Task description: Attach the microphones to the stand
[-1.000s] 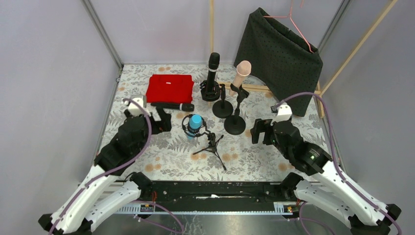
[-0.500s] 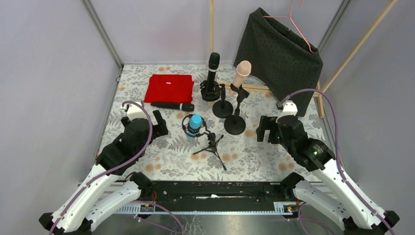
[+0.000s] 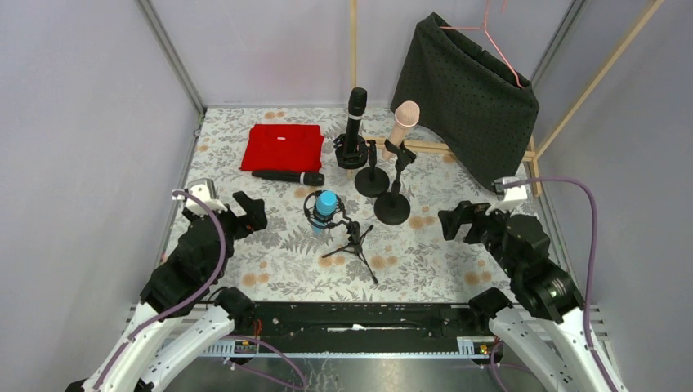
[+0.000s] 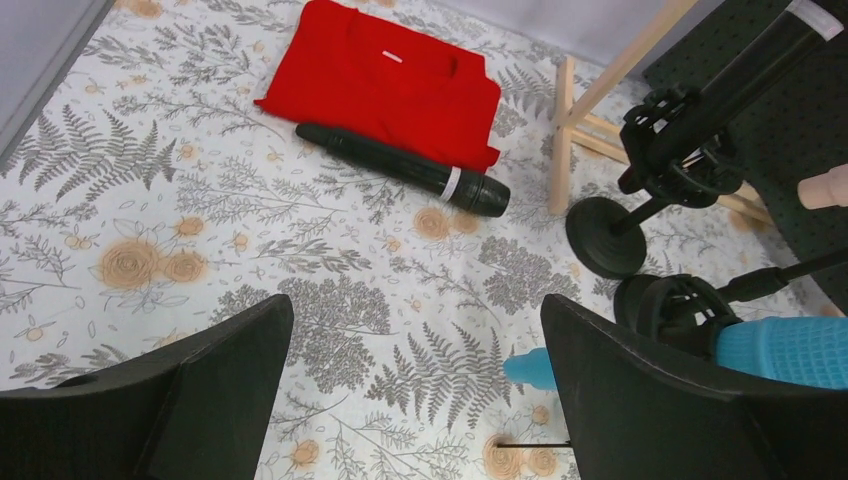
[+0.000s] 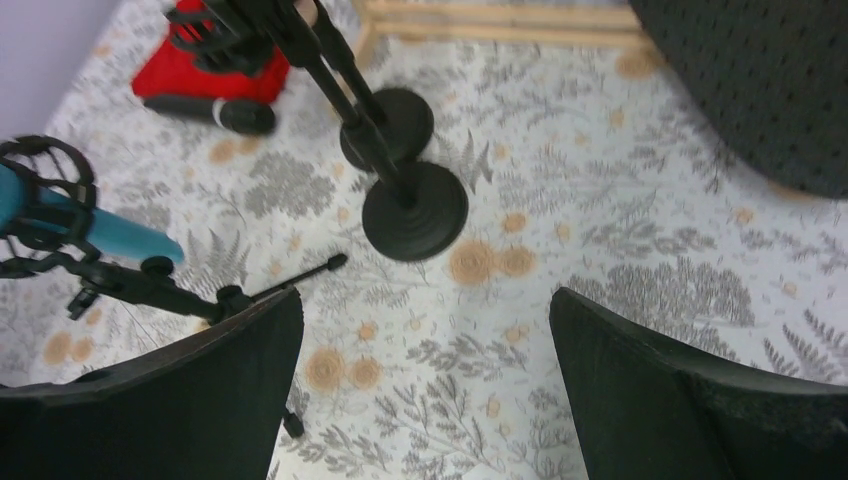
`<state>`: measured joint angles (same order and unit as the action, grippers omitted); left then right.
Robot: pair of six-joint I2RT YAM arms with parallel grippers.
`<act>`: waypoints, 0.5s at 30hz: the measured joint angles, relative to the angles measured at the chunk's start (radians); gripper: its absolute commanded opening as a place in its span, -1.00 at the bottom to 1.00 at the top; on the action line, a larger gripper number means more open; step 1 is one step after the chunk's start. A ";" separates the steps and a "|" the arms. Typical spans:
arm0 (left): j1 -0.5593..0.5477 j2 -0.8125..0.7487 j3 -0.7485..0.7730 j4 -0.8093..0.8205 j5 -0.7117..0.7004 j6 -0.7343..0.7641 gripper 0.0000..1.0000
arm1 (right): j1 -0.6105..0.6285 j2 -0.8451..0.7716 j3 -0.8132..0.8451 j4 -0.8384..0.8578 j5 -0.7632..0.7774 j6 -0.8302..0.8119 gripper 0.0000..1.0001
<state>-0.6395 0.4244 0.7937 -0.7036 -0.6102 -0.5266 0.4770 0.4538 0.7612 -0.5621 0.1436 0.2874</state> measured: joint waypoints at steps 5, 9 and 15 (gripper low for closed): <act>0.000 -0.010 -0.003 0.020 0.004 0.006 0.98 | 0.000 -0.126 -0.048 0.073 -0.005 -0.045 1.00; 0.000 -0.012 -0.003 0.024 0.006 0.006 0.98 | 0.000 -0.207 -0.102 0.105 -0.005 -0.068 1.00; 0.000 -0.059 -0.031 0.048 0.031 0.024 0.98 | 0.000 -0.315 -0.129 0.123 -0.003 -0.095 1.00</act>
<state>-0.6395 0.3656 0.7628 -0.6559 -0.5793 -0.5030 0.4767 0.1383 0.6319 -0.4393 0.1410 0.1928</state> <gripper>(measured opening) 0.987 0.995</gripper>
